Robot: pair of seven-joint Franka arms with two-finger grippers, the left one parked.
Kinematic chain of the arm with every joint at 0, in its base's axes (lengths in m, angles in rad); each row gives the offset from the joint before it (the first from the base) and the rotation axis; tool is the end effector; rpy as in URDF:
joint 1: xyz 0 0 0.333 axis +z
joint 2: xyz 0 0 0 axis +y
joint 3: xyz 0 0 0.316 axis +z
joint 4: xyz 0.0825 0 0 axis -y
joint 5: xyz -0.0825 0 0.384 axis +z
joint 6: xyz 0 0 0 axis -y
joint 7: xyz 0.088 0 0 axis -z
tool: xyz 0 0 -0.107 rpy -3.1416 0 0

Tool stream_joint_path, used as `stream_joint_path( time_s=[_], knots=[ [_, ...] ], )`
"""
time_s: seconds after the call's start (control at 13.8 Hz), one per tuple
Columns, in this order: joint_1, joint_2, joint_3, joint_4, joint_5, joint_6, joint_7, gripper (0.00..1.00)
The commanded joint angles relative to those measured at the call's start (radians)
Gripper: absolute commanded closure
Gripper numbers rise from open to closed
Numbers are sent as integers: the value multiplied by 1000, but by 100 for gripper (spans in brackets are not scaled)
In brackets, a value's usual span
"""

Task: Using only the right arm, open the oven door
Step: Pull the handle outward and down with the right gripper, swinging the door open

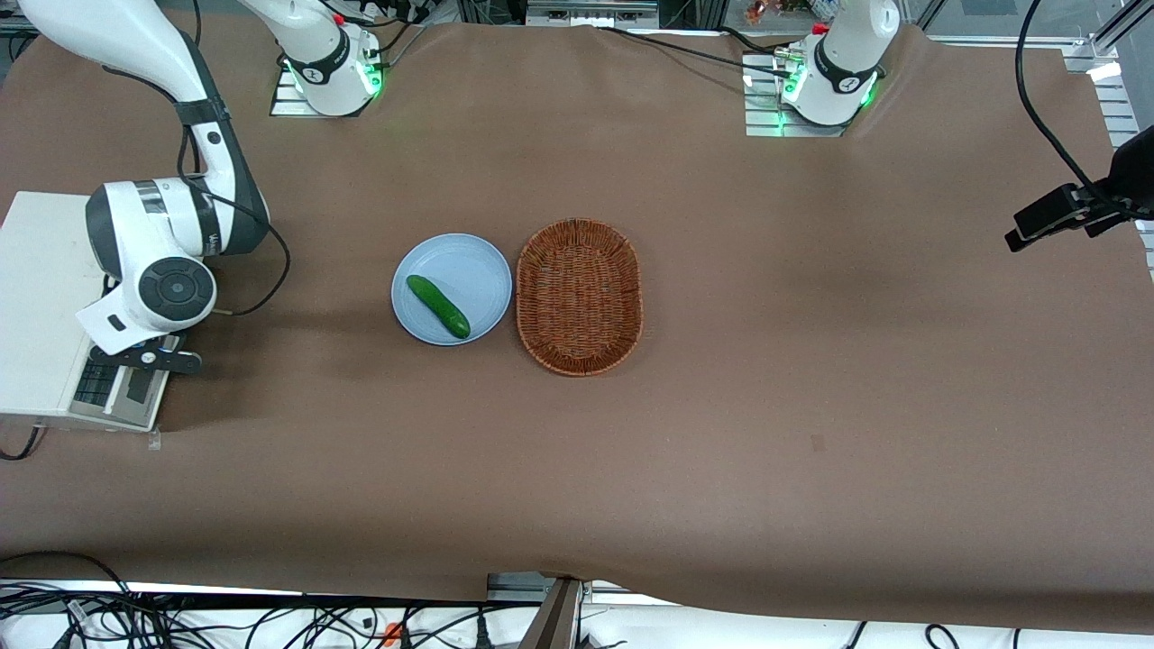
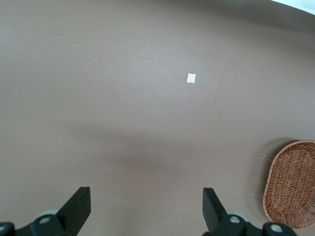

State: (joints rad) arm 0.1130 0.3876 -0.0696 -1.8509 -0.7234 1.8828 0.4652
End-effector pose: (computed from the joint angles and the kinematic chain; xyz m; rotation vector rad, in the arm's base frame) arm 0.6070 -0.0208 0.3070 2.4032 -0.0747 -0.2049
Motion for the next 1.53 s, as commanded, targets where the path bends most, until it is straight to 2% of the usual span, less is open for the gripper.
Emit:
stream_joint_path(
  time_s=[0.0, 0.29, 1.45],
  knots=[
    [-9, 68, -9, 2, 13, 64, 36, 100],
    [-13, 112, -9, 2, 15, 142, 50, 100],
    [-19, 211, -9, 5, 21, 177, 98, 100]
  ],
)
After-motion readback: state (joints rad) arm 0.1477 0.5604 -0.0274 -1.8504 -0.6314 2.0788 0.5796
